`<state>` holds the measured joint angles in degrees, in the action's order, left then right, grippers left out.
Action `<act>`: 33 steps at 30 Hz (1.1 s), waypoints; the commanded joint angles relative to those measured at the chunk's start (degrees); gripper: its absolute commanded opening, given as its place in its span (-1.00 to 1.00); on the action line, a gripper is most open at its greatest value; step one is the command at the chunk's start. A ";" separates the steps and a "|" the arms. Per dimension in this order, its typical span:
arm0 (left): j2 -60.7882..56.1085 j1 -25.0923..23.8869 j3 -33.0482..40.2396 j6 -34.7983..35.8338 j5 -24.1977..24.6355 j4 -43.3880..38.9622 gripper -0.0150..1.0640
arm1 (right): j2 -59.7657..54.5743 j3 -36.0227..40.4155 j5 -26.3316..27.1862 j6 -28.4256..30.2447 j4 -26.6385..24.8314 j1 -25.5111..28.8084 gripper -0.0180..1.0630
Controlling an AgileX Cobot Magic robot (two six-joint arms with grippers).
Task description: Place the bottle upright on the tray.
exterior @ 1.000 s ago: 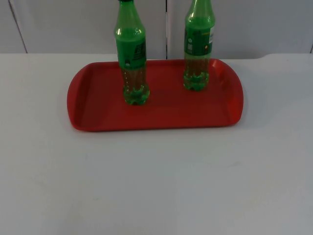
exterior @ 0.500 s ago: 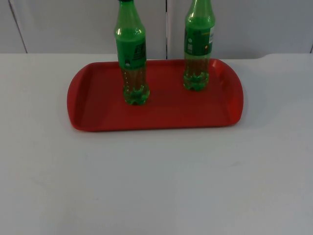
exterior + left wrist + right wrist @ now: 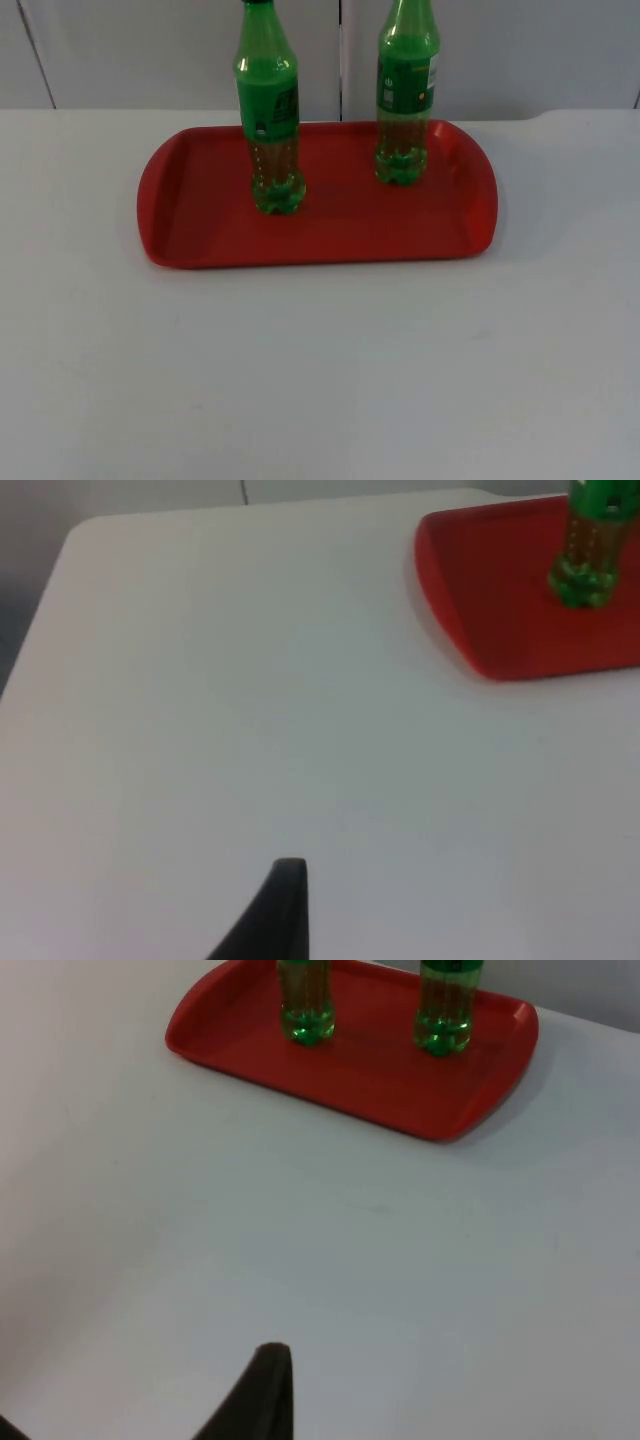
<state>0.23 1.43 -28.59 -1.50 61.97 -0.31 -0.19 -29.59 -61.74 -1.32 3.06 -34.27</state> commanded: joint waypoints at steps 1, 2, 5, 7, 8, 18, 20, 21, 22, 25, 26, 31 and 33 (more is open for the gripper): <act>-0.23 -1.31 0.28 0.24 -0.31 -0.40 0.97 | 0.19 0.14 0.02 0.40 -0.21 -0.32 0.98; -0.23 -2.08 0.28 0.24 -0.31 -0.40 0.97 | 0.19 0.14 0.02 0.40 -0.21 -0.32 0.98; -0.23 -3.18 0.28 0.24 -0.31 -0.40 0.97 | 0.19 0.14 0.02 0.40 -0.21 -0.32 0.98; -0.23 -3.58 0.28 0.24 -0.31 -0.40 0.97 | 0.19 0.14 0.02 0.40 -0.21 -0.32 0.98; -0.23 -3.58 0.28 0.24 -0.31 -0.40 0.97 | 0.19 0.14 0.02 0.40 -0.21 -0.32 0.98; -0.23 -3.58 0.28 0.24 -0.31 -0.40 0.97 | 0.19 0.14 0.02 0.40 -0.21 -0.32 0.98; -0.23 -3.58 0.28 0.24 -0.31 -0.40 0.97 | 0.19 0.14 0.02 0.40 -0.21 -0.32 0.98; -0.23 -3.58 0.28 0.24 -0.31 -0.40 0.97 | 0.19 0.14 0.02 0.40 -0.21 -0.32 0.98; -0.23 -3.58 0.28 0.24 -0.31 -0.40 0.97 | 0.19 0.14 0.02 0.40 -0.21 -0.32 0.98; -0.23 -3.58 0.28 0.24 -0.31 -0.40 0.97 | 0.19 0.14 0.02 0.40 -0.21 -0.10 0.98; -0.23 -3.58 0.28 0.24 -0.31 -0.40 0.97 | 0.19 0.14 0.02 0.40 -0.21 -0.10 0.98; -0.23 -3.58 0.28 0.24 -0.31 -0.40 0.97 | 0.19 0.14 0.02 0.29 -0.21 -0.10 0.98; -0.23 -3.58 0.28 0.24 -0.31 -0.40 0.97 | 0.19 0.14 0.02 0.29 -0.21 -0.10 0.98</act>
<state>0.23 -2.01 -28.59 -1.50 61.97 -0.42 -0.19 -29.59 -61.74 -1.32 3.06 -34.27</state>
